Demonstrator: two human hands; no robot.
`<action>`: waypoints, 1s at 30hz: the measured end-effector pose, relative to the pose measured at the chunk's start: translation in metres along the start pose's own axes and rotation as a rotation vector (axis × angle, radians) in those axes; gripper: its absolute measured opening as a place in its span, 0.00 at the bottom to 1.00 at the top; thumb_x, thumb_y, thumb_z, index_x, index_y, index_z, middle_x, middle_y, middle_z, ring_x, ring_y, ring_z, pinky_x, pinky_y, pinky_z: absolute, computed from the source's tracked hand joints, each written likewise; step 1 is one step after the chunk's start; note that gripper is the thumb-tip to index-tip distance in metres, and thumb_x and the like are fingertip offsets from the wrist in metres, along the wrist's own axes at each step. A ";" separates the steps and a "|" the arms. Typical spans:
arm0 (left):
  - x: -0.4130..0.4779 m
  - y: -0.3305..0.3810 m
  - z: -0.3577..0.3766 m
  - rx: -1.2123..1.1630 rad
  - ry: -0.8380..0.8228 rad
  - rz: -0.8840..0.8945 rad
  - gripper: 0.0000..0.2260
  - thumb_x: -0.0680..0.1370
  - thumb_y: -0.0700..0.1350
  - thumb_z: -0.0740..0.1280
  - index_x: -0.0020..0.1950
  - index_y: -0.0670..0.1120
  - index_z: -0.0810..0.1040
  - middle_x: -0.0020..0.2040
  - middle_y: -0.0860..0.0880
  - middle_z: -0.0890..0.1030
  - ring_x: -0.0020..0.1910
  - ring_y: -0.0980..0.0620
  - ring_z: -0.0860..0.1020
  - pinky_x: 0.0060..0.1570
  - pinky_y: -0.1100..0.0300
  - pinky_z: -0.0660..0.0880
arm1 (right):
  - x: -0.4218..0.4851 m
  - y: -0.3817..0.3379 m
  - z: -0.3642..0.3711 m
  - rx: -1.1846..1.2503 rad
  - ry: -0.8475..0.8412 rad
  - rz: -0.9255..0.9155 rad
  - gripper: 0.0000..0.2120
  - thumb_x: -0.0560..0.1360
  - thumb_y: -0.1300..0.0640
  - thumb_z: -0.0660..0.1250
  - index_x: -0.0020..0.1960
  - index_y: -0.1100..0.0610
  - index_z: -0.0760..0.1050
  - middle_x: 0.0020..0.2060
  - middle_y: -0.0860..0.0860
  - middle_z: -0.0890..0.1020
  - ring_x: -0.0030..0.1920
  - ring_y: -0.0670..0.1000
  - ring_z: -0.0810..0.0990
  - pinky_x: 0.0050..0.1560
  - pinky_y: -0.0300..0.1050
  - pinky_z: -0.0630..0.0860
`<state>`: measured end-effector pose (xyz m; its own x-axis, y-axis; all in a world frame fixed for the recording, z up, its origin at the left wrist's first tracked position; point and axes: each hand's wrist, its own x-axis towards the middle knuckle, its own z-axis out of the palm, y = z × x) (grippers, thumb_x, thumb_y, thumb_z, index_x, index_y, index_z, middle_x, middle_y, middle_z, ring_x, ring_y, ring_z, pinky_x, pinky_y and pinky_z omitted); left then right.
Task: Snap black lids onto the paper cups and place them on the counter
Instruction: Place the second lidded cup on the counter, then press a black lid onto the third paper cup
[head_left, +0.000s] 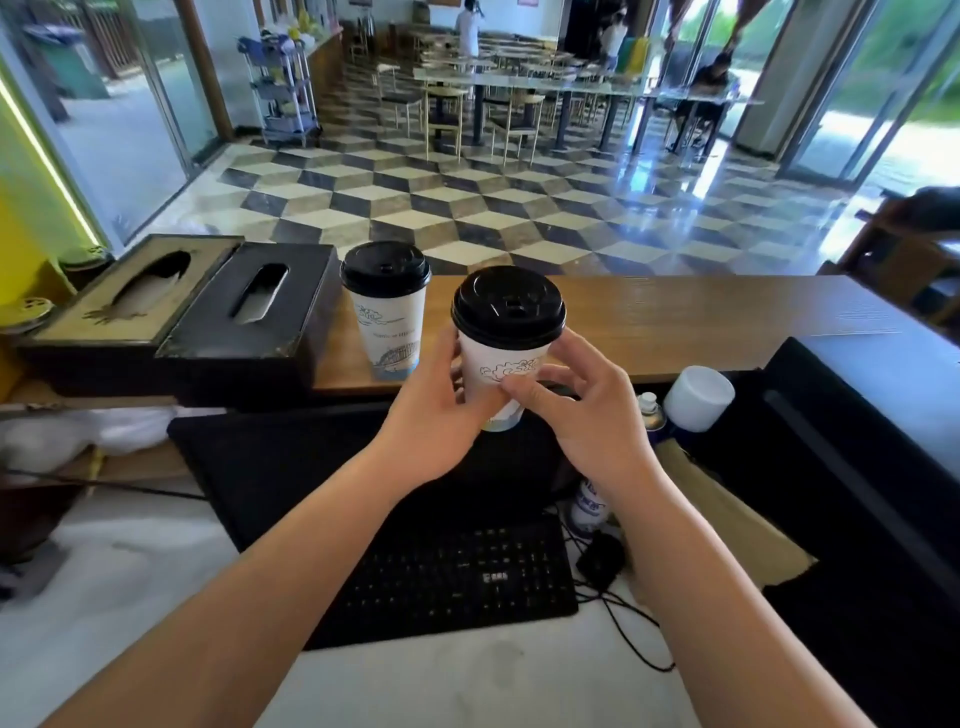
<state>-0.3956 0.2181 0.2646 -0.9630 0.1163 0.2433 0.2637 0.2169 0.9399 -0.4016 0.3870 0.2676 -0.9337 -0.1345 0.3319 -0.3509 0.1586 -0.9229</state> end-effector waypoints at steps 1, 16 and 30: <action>0.009 -0.001 0.001 0.003 0.009 0.014 0.25 0.78 0.44 0.73 0.73 0.52 0.68 0.65 0.58 0.80 0.66 0.59 0.76 0.63 0.62 0.76 | 0.009 0.002 -0.001 -0.006 0.006 -0.006 0.23 0.75 0.59 0.75 0.69 0.51 0.77 0.58 0.43 0.85 0.55 0.44 0.83 0.54 0.37 0.78; 0.077 -0.047 0.016 0.091 0.134 -0.038 0.25 0.80 0.43 0.68 0.76 0.50 0.66 0.63 0.58 0.79 0.64 0.60 0.76 0.63 0.62 0.72 | 0.080 0.053 0.004 -0.089 0.034 0.128 0.26 0.73 0.52 0.77 0.69 0.42 0.75 0.59 0.37 0.83 0.59 0.44 0.82 0.61 0.53 0.80; 0.075 -0.062 0.025 0.161 0.223 -0.162 0.35 0.78 0.44 0.71 0.81 0.50 0.58 0.70 0.55 0.76 0.69 0.57 0.74 0.69 0.56 0.72 | 0.078 0.069 0.013 -0.157 0.069 0.206 0.32 0.76 0.57 0.74 0.76 0.43 0.68 0.67 0.38 0.78 0.63 0.43 0.78 0.58 0.44 0.79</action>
<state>-0.4830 0.2372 0.2189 -0.9771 -0.1434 0.1569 0.0945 0.3684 0.9249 -0.4980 0.3749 0.2272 -0.9873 -0.0174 0.1582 -0.1552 0.3259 -0.9326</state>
